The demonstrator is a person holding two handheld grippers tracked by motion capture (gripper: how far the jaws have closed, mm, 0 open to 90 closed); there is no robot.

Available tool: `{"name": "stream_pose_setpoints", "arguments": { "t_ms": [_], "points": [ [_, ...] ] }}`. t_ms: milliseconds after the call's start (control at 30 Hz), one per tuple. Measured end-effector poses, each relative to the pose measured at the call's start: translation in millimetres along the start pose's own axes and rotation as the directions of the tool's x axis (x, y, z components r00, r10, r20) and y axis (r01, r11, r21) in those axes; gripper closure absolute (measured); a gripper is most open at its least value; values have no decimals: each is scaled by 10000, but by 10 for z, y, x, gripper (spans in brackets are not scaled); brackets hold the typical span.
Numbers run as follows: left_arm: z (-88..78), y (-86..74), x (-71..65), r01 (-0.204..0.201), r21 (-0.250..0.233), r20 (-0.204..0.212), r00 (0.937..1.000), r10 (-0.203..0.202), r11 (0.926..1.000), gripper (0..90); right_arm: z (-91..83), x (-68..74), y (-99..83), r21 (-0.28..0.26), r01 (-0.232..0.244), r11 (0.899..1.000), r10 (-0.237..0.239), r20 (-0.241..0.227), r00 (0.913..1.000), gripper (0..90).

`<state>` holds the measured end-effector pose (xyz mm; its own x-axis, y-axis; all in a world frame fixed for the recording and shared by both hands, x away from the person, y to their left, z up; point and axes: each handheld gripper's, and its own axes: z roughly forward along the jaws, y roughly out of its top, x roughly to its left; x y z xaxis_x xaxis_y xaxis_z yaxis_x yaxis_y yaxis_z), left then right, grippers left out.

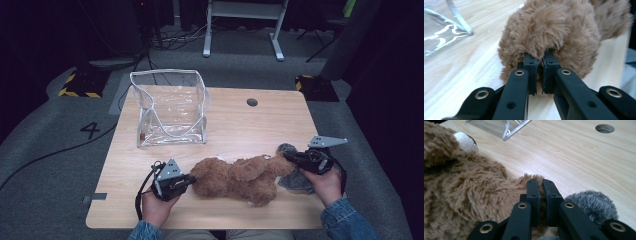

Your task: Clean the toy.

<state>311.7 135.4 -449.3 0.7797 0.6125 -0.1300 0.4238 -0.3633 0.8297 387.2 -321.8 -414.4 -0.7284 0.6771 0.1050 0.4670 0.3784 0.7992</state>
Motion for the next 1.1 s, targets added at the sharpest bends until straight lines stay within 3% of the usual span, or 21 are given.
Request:
{"name": "stream_pose_setpoints", "arguments": {
  "t_ms": [67,133,267,300,367,433,467,600,767,933,1100],
  "points": [
    [44,25,8,-168,68,-327,9993,170,9998,847,45,-15,16,50,240,9997,-241,299,9993,852],
    [96,48,18,-472,292,-755,9959,493,9985,848,57,-13,20,-13,179,9998,-178,313,9994,851],
    [166,63,75,-316,309,-855,9958,342,9990,850,26,26,36,-195,439,9988,-429,527,9977,811],
    [174,66,94,-284,336,-927,9952,314,9990,851,-56,68,38,-598,465,9971,-430,593,9973,688],
    [184,69,117,-220,318,-898,9956,248,9993,851,-93,85,36,-762,472,9960,-422,660,9969,640],
    [206,75,119,-153,344,-938,9954,184,9993,853,-279,166,8,-1203,420,9919,-345,639,9974,535],
    [213,80,121,-179,358,-1012,9946,215,9992,853,-279,166,8,-1203,420,9919,-345,639,9974,535],
    [235,95,129,-148,431,-1049,9943,192,9990,854,-547,355,-100,-1560,559,9862,-479,545,9974,511],
    [250,106,135,-65,432,-1110,9938,113,9990,853,-777,637,-256,-1606,1349,9778,-1251,696,9897,514],
    [283,136,127,-144,646,-1479,9887,238,9978,854,-673,853,-358,-1209,1786,9765,-1779,168,9839,503],
    [317,147,153,-2,572,-1445,9895,85,9984,854,-436,978,-434,-859,1880,9784,-1923,-442,9803,483]
  ]
}}
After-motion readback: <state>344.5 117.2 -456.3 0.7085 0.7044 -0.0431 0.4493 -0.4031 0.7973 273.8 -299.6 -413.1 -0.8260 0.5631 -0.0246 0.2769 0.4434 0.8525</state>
